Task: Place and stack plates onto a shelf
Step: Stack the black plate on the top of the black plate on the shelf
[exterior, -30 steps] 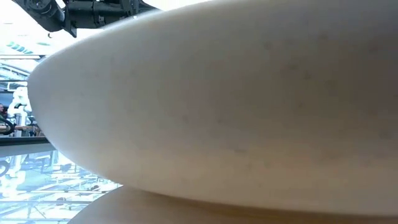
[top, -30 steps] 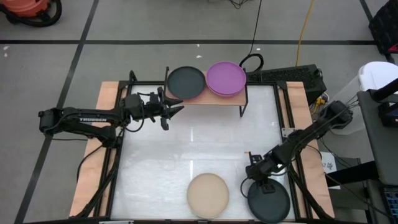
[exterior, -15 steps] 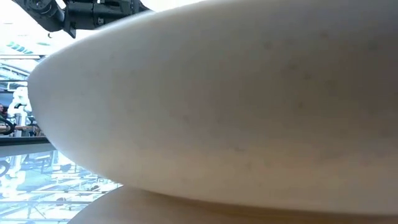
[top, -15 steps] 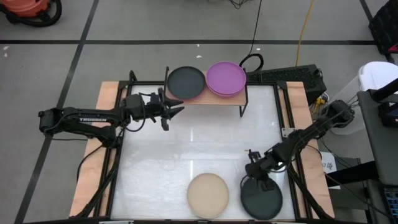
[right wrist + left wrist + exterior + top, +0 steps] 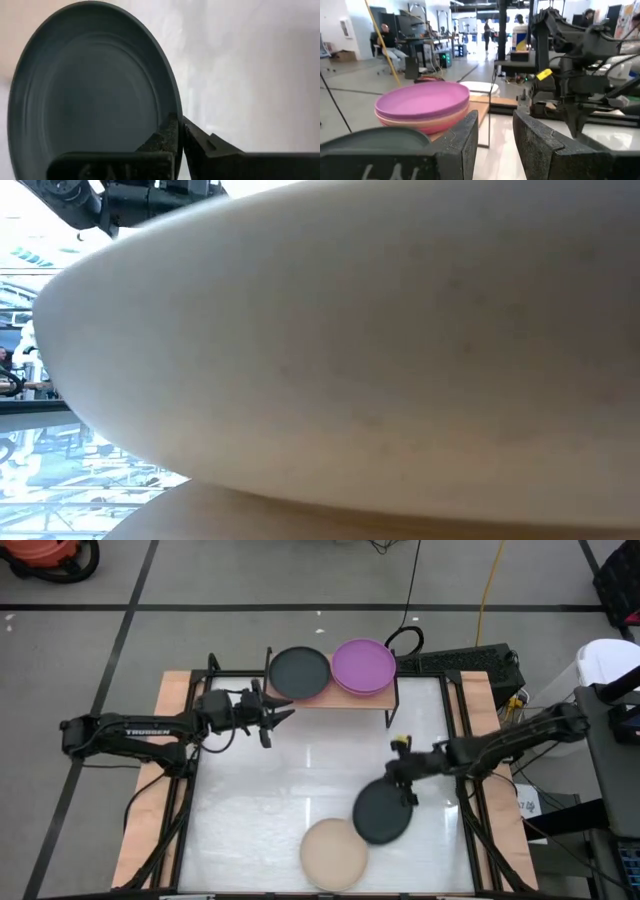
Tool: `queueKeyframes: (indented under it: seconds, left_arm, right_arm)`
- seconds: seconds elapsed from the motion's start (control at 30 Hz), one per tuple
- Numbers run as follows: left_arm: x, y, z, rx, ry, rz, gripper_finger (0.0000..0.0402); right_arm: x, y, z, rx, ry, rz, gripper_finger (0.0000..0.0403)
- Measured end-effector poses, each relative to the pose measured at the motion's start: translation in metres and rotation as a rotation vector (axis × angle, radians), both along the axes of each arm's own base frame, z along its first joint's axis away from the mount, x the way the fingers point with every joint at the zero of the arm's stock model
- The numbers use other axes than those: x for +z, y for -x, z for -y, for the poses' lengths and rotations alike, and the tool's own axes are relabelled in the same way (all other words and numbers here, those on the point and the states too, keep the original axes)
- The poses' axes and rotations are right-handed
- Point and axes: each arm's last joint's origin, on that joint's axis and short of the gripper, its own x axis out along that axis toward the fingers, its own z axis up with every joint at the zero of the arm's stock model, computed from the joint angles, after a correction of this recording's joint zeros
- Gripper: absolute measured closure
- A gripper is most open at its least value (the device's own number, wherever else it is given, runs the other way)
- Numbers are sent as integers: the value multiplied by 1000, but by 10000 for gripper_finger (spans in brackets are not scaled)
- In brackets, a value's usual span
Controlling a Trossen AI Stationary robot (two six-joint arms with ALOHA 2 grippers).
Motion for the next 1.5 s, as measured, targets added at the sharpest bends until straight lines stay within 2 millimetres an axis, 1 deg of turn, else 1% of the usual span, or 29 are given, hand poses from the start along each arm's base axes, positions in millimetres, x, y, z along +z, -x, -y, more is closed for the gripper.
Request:
queueKeyframes:
  seconds: [0.23, 0.37, 0.47, 0.6, 0.8, 0.87, 0.93, 1.03, 1.17, 1.23, 1.37, 1.5]
  left_arm:
    - [6, 12, 2, 4, -21, -21, 273]
    - [9, 17, 5, 1, -31, -29, 273]
    - [9, 21, 6, 0, -21, -53, 273]
    - [10, 30, 5, 33, -17, -81, 273]
    - [22, 49, 11, 34, -43, -46, 273]
    - [23, 55, 11, 72, -62, -41, 273]
    - [22, 62, 11, 100, -73, -23, 273]
    - [14, 70, 12, 114, -71, 23, 273]
    - [-8, 79, 14, 128, -78, 117, 273]
    - [-17, 84, 14, 170, -93, 189, 273]
    - [-25, 94, 15, 243, -99, 328, 273]
    - [-26, 97, 16, 245, -103, 370, 273]
  right_arm:
    - [44, -9, 21, -22, 37, 246, 402]
    - [71, -17, 32, -45, 71, 359, 402]
    - [89, -25, 44, -86, 100, 457, 402]
    - [108, -33, 64, -170, 126, 540, 403]
    - [122, -45, 96, -278, 159, 594, 403]
    - [129, -51, 107, -281, 155, 641, 403]
    - [132, -57, 119, -288, 146, 676, 403]
    - [137, -67, 140, -318, 132, 720, 403]
    - [136, -82, 168, -355, 95, 747, 403]
    - [134, -89, 183, -390, 90, 756, 403]
    - [125, -101, 209, -456, 82, 776, 403]
    - [112, -107, 232, -504, 57, 792, 403]
